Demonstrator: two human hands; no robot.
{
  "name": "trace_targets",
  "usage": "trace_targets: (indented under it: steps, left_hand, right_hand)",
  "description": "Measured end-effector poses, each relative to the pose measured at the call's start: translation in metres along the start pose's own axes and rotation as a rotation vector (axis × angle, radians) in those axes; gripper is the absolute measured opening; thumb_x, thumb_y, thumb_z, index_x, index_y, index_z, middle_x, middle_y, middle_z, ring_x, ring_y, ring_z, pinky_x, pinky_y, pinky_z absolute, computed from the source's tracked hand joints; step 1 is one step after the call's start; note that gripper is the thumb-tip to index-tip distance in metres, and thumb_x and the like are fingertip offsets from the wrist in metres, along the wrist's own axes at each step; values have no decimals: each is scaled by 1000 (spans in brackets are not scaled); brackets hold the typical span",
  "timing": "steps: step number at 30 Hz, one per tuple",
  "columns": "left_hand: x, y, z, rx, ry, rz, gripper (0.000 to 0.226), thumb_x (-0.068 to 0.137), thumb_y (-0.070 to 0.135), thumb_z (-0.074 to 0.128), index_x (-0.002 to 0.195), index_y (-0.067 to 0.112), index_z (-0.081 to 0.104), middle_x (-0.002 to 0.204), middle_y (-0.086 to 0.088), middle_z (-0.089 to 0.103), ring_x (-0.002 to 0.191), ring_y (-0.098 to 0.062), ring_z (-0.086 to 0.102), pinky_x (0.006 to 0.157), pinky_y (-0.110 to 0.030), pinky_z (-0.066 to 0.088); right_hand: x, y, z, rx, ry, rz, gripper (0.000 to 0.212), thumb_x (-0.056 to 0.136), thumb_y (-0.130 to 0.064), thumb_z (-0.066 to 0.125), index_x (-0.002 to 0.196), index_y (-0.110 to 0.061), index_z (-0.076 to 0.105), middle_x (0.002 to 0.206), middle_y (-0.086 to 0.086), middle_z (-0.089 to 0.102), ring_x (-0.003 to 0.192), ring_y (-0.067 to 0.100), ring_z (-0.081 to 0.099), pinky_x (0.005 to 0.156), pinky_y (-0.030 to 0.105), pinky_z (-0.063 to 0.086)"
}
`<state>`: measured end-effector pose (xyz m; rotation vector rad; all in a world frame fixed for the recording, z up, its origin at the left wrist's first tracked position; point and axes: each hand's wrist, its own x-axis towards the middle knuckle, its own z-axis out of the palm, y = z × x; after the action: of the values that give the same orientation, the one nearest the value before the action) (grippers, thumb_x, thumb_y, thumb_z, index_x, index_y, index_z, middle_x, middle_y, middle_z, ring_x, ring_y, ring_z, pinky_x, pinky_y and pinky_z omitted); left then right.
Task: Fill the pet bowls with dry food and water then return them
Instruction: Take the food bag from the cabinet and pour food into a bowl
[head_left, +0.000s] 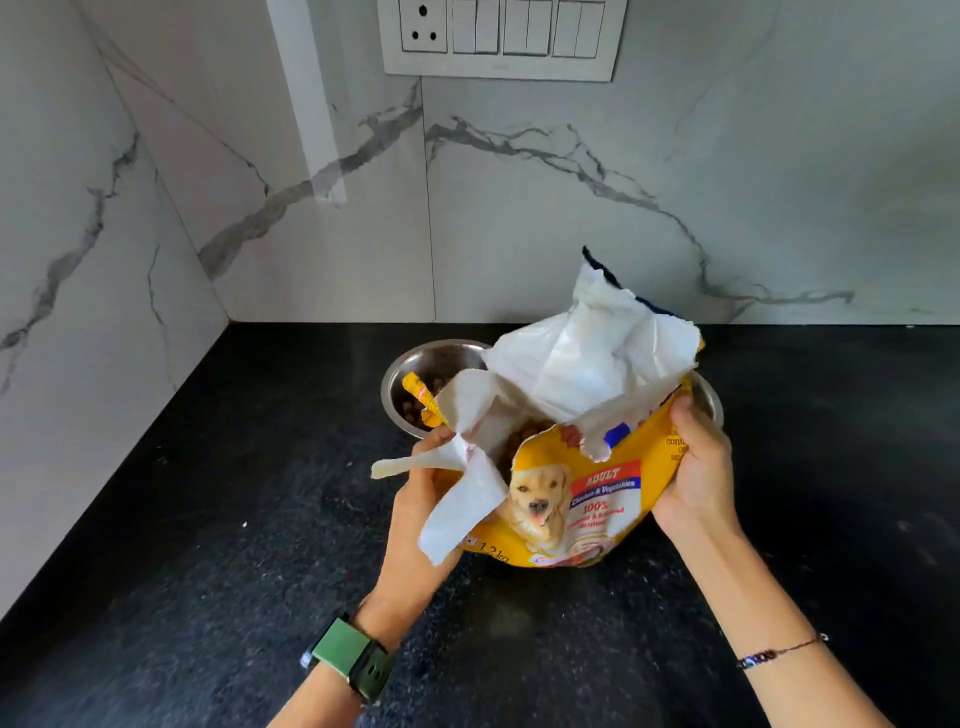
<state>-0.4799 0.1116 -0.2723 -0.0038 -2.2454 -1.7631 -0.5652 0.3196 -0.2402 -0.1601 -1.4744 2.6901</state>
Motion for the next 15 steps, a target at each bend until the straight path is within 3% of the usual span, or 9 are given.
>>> trace_targets:
  steps: [2, 3, 5, 7, 8, 10, 12, 14, 15]
  left_hand:
    - [-4, 3, 0, -60, -91, -43, 82, 55, 47, 80, 123, 31, 40, 115, 10, 59, 102, 15, 57, 97, -20, 47]
    - [-6, 0, 0, -65, -143, 0, 94, 60, 40, 83, 136, 29, 30, 130, 10, 55, 113, 13, 53, 101, -25, 46]
    - [-8, -8, -1, 5, -236, 109, 117, 66, 32, 83, 148, 34, -1, 152, 20, 28, 136, -1, 37, 107, -33, 42]
    - [-8, -7, 2, 51, -285, 136, 134, 60, 52, 82, 145, 36, -21, 158, 12, 8, 146, -16, 20, 112, -51, 31]
    - [-9, -2, 5, 34, -280, 110, 138, 56, 58, 81, 143, 40, -25, 159, 7, 7, 147, -20, 16, 113, -55, 27]
    - [-9, 6, 16, 83, -187, 41, 135, 48, 70, 75, 145, 42, -15, 159, 1, 8, 147, -19, 13, 116, -51, 23]
    - [-8, 8, 25, 253, -50, 32, 124, 50, 89, 54, 149, 23, 20, 159, 4, -2, 146, -6, -1, 120, -31, 16]
    - [-6, 13, 28, 377, 44, 23, 117, 53, 95, 40, 138, 14, 45, 157, 12, -2, 136, 17, -5, 112, -12, 16]
    - [-6, 14, 29, 343, 80, 17, 109, 57, 90, 45, 139, 18, 44, 156, 11, 8, 134, 19, 6, 109, -14, 25]
  right_hand:
    - [-6, -3, 5, -87, 17, -33, 15, 93, -15, 50, 88, -16, 64, 73, -5, 74, 69, 11, 71, 59, 24, 58]
    - [-9, -4, 8, -139, 23, -54, 15, 92, -12, 52, 83, -16, 65, 67, -6, 73, 66, 10, 70, 57, 23, 57]
    - [-15, -4, 13, -269, 16, -95, 22, 88, -10, 58, 72, -18, 70, 66, -5, 72, 70, 16, 67, 61, 27, 55]
    - [-21, 1, 17, -429, -8, -148, 22, 84, -15, 64, 63, -16, 72, 63, 1, 67, 70, 22, 61, 64, 34, 50]
    - [-25, 4, 19, -514, -18, -190, 22, 80, -20, 63, 61, -11, 68, 60, 8, 62, 66, 24, 56, 62, 38, 47]
    - [-34, 11, 24, -688, -38, -272, 35, 71, -32, 55, 58, 0, 56, 60, 20, 54, 60, 24, 49, 57, 46, 45]
    - [-43, 16, 27, -785, -57, -329, 39, 67, -35, 51, 60, 4, 55, 67, 14, 58, 63, 22, 55, 62, 47, 47]
    - [-47, 18, 26, -798, -72, -268, 26, 67, -26, 54, 65, 0, 56, 76, 7, 60, 73, 24, 59, 69, 46, 52]
    - [-48, 18, 25, -782, -64, -216, 14, 66, -21, 54, 64, -7, 53, 76, 6, 57, 72, 24, 57, 69, 45, 52]
